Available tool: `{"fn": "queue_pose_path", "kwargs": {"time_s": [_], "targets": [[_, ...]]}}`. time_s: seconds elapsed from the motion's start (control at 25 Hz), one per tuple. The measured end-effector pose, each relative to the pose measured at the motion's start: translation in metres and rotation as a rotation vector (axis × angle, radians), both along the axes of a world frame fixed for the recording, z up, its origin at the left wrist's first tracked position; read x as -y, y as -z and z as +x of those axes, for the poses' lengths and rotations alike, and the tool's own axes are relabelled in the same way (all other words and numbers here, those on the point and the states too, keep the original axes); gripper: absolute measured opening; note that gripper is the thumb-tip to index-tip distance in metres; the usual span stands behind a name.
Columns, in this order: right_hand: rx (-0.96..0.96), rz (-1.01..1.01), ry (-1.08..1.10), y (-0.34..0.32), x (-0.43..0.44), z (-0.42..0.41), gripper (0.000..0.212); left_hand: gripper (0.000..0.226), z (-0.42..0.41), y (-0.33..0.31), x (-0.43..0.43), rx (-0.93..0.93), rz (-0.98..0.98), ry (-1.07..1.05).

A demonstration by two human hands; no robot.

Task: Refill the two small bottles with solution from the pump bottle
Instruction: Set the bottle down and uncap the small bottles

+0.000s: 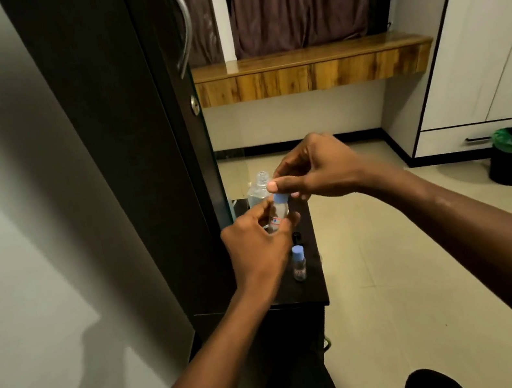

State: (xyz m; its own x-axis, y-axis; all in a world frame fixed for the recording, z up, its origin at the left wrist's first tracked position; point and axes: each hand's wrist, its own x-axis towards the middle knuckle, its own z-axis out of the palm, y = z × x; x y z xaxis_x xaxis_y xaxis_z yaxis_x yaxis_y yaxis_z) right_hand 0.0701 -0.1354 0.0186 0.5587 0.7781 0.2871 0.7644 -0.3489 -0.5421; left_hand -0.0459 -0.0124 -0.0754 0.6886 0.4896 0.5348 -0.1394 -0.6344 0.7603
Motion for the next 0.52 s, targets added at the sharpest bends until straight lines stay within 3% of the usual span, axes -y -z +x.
{"fn": "queue_pose_path", "kwargs": {"time_s": [0.08, 0.2, 0.32, 0.44, 0.52], "targets": [[0.06, -0.06, 0.029, -0.012, 0.005, -0.005, 0.033, 0.035, 0.002, -0.006, 0.006, 0.003, 0.058, -0.022], [0.193, -0.185, -0.008, -0.024, 0.015, -0.011, 0.027, 0.035, 0.002, -0.012, 0.015, 0.015, 0.065, 0.007], [0.14, -0.198, -0.077, -0.031, 0.026, -0.01, 0.021, 0.034, 0.001, -0.016, 0.018, 0.032, -0.007, 0.045], [0.022, -0.256, -0.144, -0.033, 0.028, -0.011, 0.035, 0.032, 0.002, -0.016, 0.022, 0.024, -0.026, 0.043], [0.053, -0.28, -0.107, -0.03, 0.022, -0.014, 0.037, 0.033, 0.001, -0.014, 0.023, 0.026, -0.026, 0.03]]}}
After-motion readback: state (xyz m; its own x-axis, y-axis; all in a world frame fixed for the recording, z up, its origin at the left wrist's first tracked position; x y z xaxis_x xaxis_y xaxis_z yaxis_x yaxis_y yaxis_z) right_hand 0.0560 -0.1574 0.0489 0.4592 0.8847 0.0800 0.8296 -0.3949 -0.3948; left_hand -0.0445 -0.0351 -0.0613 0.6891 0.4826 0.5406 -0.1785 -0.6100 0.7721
